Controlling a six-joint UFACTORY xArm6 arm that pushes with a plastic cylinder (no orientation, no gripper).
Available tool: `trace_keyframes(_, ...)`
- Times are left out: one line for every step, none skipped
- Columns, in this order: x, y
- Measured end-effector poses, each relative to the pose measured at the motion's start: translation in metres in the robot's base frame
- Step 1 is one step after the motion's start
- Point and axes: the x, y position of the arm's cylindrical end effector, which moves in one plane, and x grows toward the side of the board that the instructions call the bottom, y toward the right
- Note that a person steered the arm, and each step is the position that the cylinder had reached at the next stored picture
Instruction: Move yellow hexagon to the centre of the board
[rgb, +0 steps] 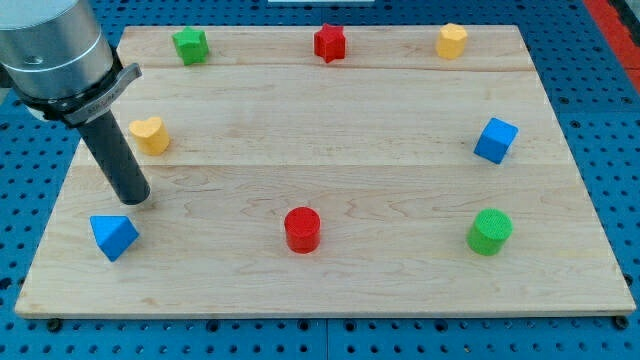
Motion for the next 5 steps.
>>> trace_keyframes(0.0,0.0)
trace_keyframes(0.0,0.0)
trace_keyframes(0.0,0.0)
trace_keyframes(0.0,0.016)
trace_keyframes(-0.041,0.105)
